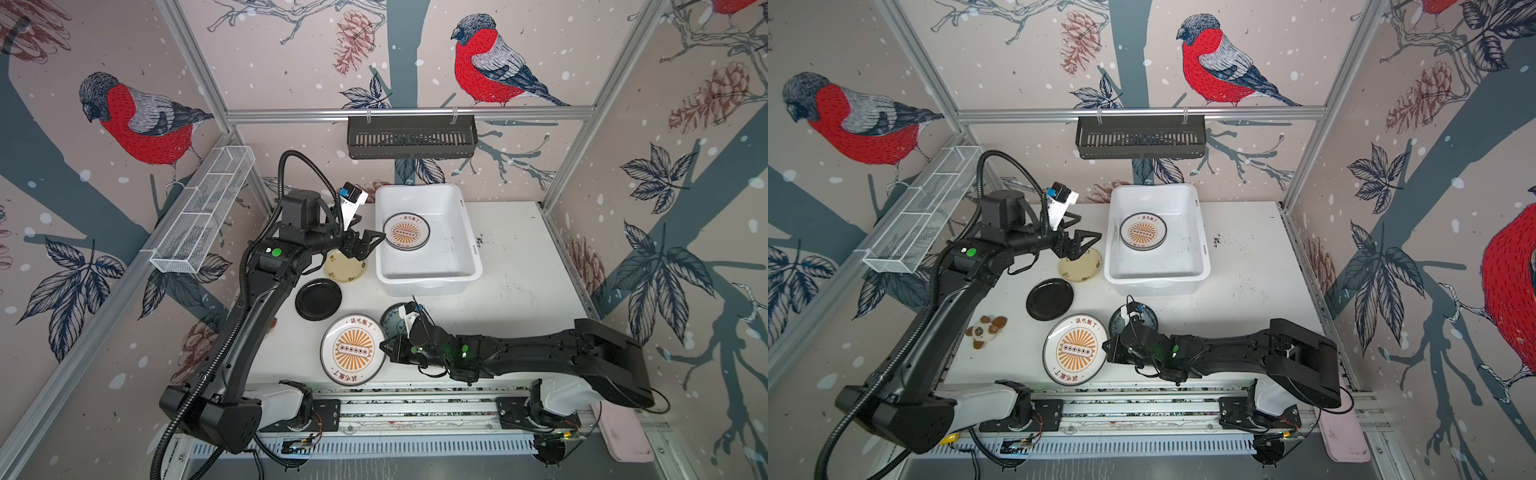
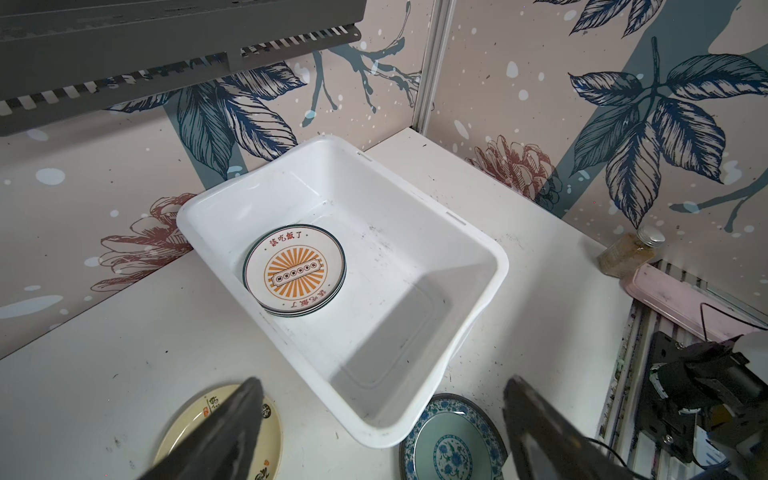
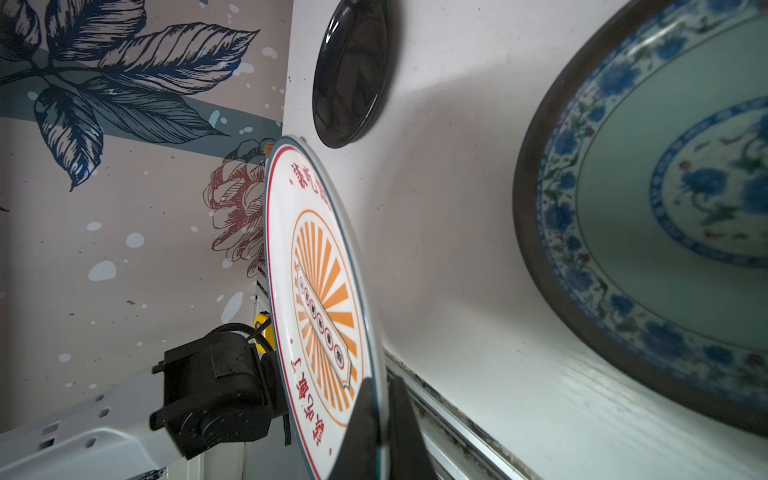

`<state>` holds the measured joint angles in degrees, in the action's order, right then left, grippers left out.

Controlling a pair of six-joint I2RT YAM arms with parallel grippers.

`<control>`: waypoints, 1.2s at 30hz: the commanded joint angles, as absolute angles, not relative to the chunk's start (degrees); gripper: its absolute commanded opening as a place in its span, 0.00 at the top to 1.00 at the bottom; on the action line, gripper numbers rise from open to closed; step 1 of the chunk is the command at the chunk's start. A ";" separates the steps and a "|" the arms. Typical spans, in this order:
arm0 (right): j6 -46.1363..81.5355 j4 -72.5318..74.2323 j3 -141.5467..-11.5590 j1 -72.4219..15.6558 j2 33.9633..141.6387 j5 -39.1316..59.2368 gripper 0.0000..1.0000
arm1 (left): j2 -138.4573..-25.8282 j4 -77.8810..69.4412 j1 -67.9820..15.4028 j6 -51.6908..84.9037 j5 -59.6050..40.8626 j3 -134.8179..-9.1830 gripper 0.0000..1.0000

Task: Place the plates into the plastic bin on the countertop
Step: 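Tilt the gripped orange-sunburst plate upright with the right gripper, then lift the plate and carry it over the white bin with the right gripper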

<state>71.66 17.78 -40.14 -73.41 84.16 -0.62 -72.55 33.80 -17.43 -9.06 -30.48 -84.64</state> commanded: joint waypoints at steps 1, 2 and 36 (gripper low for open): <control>67.93 13.41 -41.42 -72.42 81.60 1.51 0.99 | -72.78 34.46 -16.93 -8.92 -30.18 -85.45 0.10; 67.46 12.04 -41.92 -71.95 80.90 2.11 0.99 | -72.88 34.37 -16.32 -8.42 -30.89 -85.52 0.10; 49.07 -4.03 -70.78 -24.62 89.69 24.55 0.98 | -74.17 35.22 -12.94 -14.95 -33.72 -85.71 0.10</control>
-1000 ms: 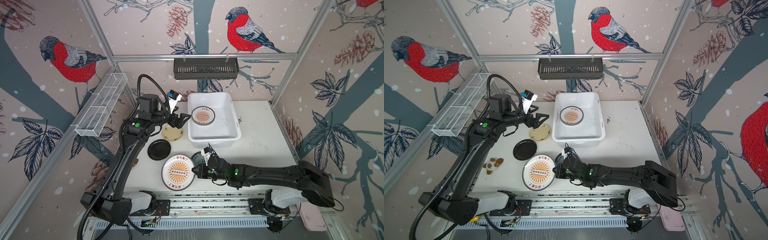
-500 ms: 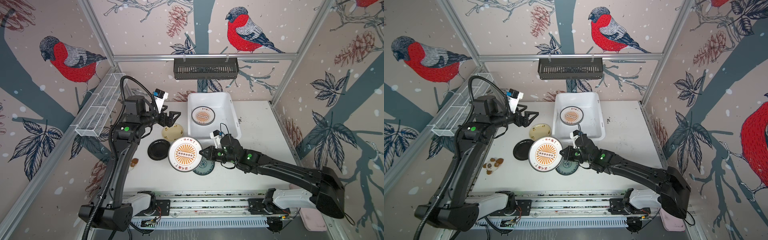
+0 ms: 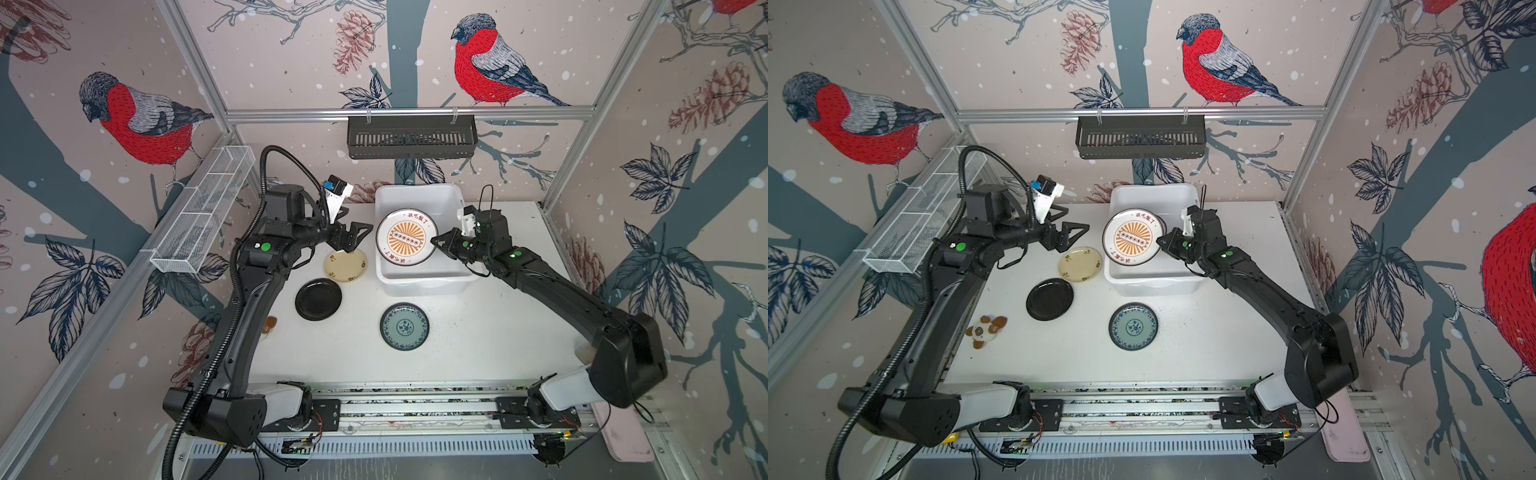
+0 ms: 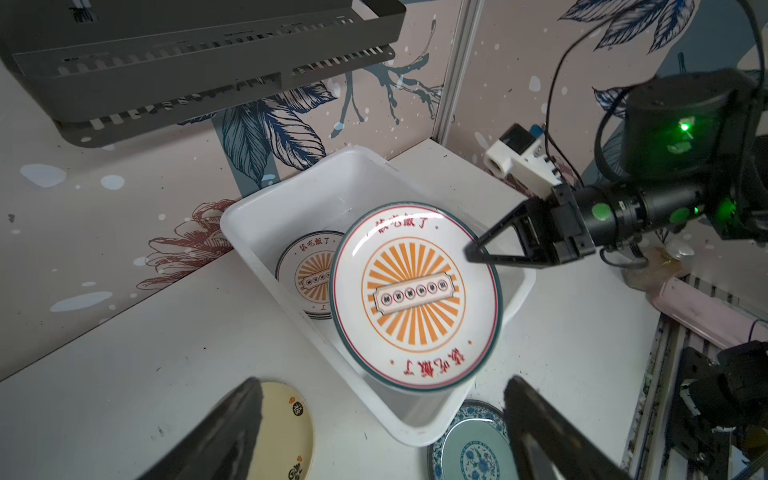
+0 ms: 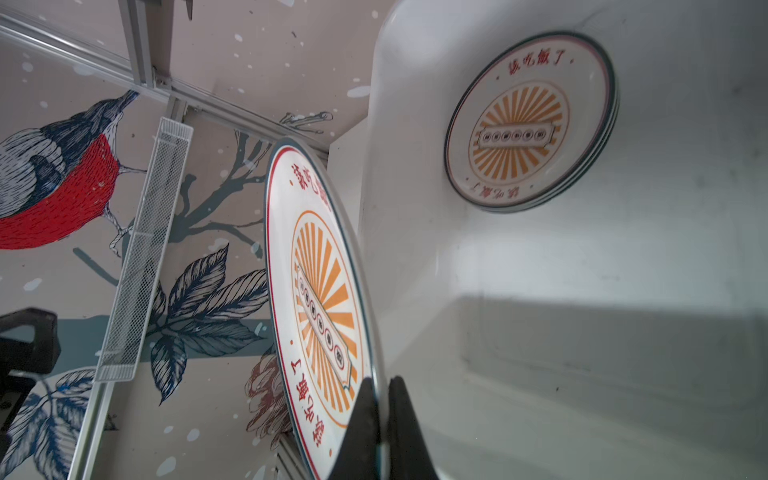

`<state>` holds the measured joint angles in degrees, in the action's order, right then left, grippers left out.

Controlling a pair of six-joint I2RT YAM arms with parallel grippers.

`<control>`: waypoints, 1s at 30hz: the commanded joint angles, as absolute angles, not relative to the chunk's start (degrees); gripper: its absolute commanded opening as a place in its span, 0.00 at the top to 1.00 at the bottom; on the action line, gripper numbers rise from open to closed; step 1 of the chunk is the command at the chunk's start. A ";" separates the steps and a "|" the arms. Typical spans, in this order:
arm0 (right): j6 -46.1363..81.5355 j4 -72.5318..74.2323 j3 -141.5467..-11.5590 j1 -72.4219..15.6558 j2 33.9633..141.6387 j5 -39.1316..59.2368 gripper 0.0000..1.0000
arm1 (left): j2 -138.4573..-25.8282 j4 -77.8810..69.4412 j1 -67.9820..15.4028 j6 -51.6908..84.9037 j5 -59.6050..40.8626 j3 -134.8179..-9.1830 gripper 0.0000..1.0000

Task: Place the plates into the plastic bin on the countertop
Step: 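Lift the plate and carry it over the white bin with the right gripper, then lower the orange-sunburst plate onto the plate stack in the bin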

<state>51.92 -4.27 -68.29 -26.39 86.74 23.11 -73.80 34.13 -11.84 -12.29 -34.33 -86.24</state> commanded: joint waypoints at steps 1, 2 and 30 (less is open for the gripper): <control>48.80 -4.02 -72.29 -23.82 91.68 24.57 0.98 | -74.18 34.79 -13.55 -14.61 -34.21 -85.00 0.10; 48.58 -4.25 -73.68 -23.32 93.41 24.31 0.98 | -74.22 34.35 -14.00 -14.22 -34.68 -84.55 0.10; 51.52 -4.67 -94.27 -20.93 122.32 17.58 0.98 | -76.11 33.57 -14.91 -9.58 -41.92 -85.74 0.10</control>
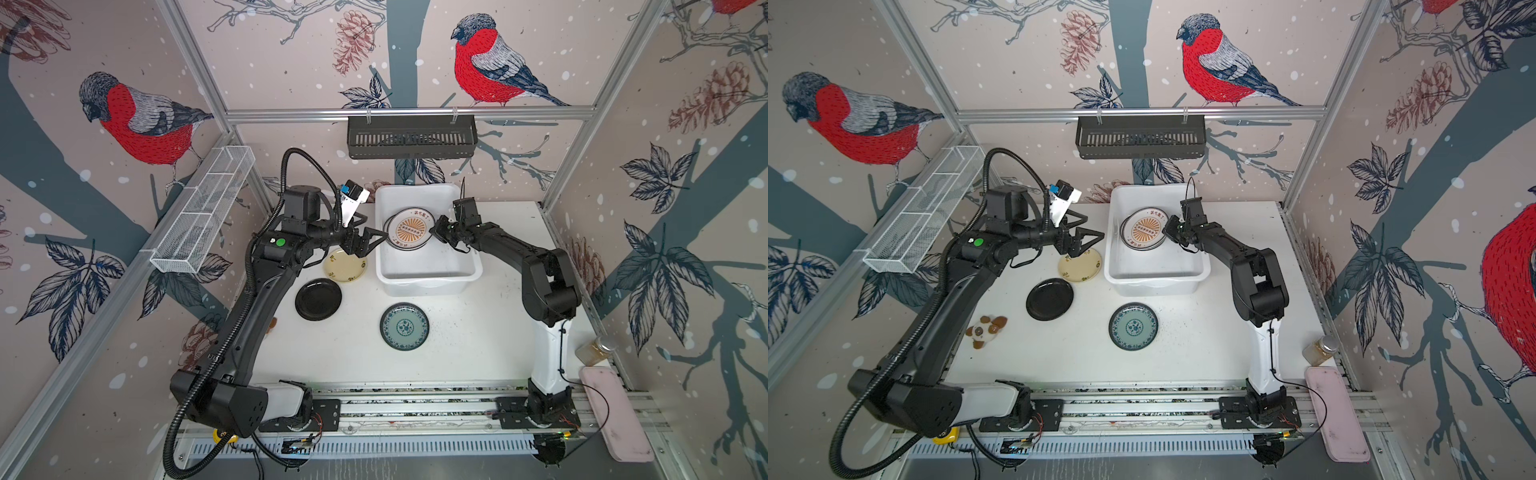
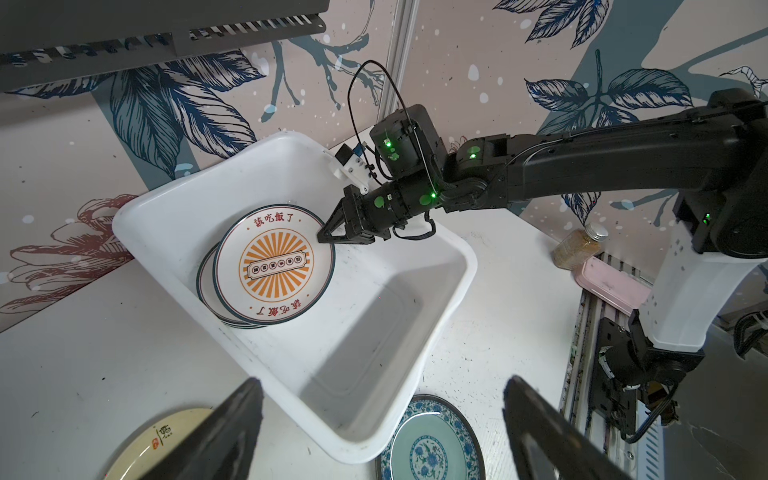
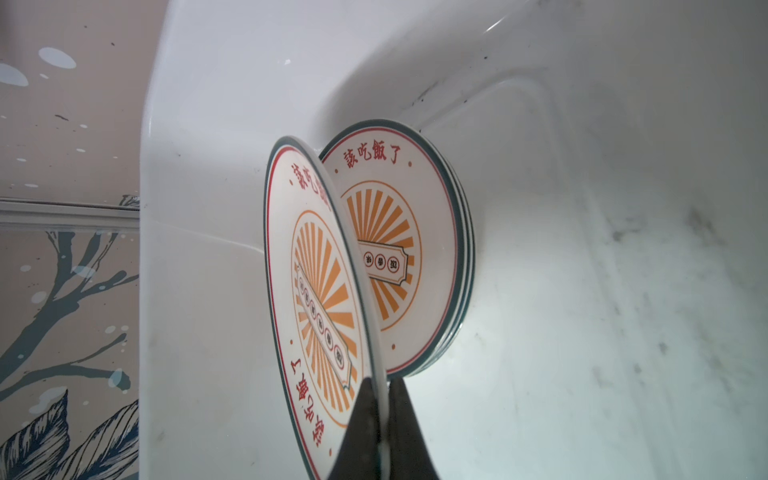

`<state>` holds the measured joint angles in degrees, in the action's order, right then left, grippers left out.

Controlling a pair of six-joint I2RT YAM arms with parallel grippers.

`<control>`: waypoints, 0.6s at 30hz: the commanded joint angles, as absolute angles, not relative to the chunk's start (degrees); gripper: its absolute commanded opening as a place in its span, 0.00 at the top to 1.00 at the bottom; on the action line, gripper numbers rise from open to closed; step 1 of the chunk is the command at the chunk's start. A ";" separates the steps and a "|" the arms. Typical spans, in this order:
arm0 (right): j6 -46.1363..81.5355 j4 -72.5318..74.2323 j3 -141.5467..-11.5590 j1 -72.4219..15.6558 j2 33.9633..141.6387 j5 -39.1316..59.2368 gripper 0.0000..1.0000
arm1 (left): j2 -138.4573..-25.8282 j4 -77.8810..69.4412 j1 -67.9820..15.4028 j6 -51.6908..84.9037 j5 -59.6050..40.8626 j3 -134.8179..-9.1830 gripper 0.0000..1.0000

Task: Place the plates into the plastic bin on the countertop
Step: 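Lower the orange-sunburst plate onto the plate stack in the bin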

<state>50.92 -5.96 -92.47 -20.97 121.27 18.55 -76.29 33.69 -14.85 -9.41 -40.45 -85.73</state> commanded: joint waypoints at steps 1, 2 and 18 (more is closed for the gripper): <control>51.48 -4.98 -95.05 -21.00 122.99 17.58 0.98 | -76.05 33.53 -14.93 -9.65 -41.85 -85.70 0.10; 51.50 -5.24 -95.57 -20.93 123.51 17.56 0.97 | -75.99 33.56 -14.85 -9.58 -41.90 -85.70 0.10; 52.43 -7.47 -99.68 -20.81 128.28 17.30 0.95 | -75.76 33.84 -14.93 -9.59 -42.02 -86.26 0.11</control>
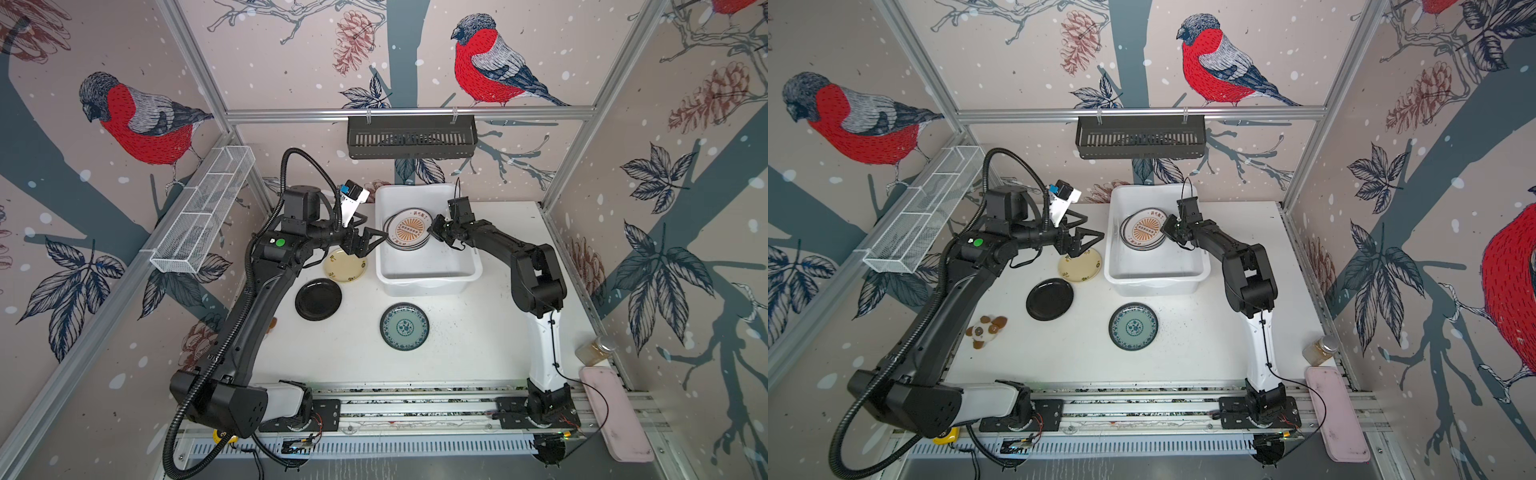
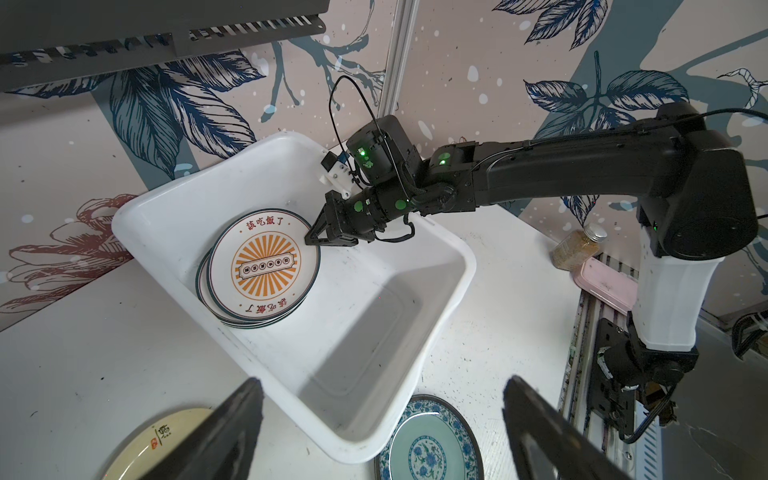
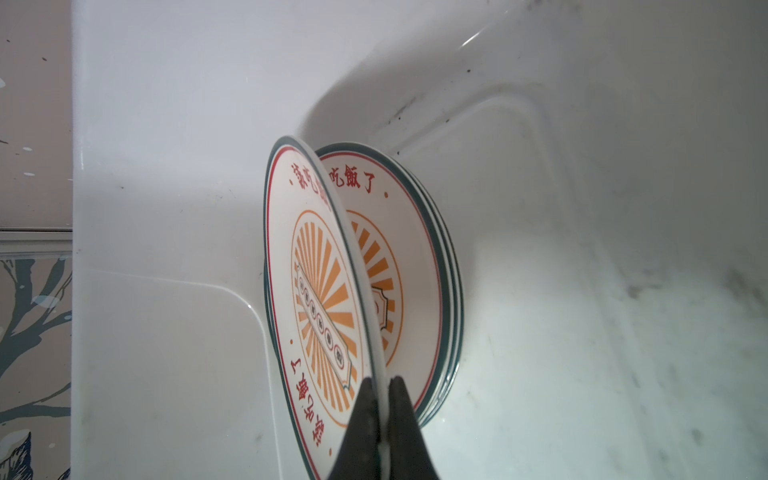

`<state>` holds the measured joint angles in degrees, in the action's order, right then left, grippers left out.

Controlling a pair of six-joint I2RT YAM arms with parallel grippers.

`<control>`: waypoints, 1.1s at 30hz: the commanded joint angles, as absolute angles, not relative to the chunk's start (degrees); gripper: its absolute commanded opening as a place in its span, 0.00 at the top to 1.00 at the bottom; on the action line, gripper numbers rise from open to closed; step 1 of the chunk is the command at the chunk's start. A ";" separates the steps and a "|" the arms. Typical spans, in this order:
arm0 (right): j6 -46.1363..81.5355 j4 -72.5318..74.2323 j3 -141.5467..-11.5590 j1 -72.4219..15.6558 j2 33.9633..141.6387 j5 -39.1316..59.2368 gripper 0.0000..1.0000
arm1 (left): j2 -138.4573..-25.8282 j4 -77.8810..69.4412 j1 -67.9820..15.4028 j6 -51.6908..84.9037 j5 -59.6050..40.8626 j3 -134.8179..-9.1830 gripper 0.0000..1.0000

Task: Place the plates into the plastic bin on the countertop
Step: 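Lower the orange-sunburst plate onto the plate stack in the bin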

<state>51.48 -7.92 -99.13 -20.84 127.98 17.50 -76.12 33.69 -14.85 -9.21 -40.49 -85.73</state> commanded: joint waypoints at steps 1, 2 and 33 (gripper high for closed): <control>52.45 -7.51 -99.63 -20.79 128.36 17.31 0.95 | -75.72 33.84 -14.93 -9.58 -42.01 -86.24 0.11; 52.49 -7.63 -99.58 -20.78 128.42 17.31 0.94 | -75.68 33.77 -14.88 -9.58 -42.01 -86.22 0.11; 52.04 -9.82 -99.40 -20.57 130.09 16.39 0.78 | -74.80 33.75 -14.86 -9.67 -42.01 -85.98 0.11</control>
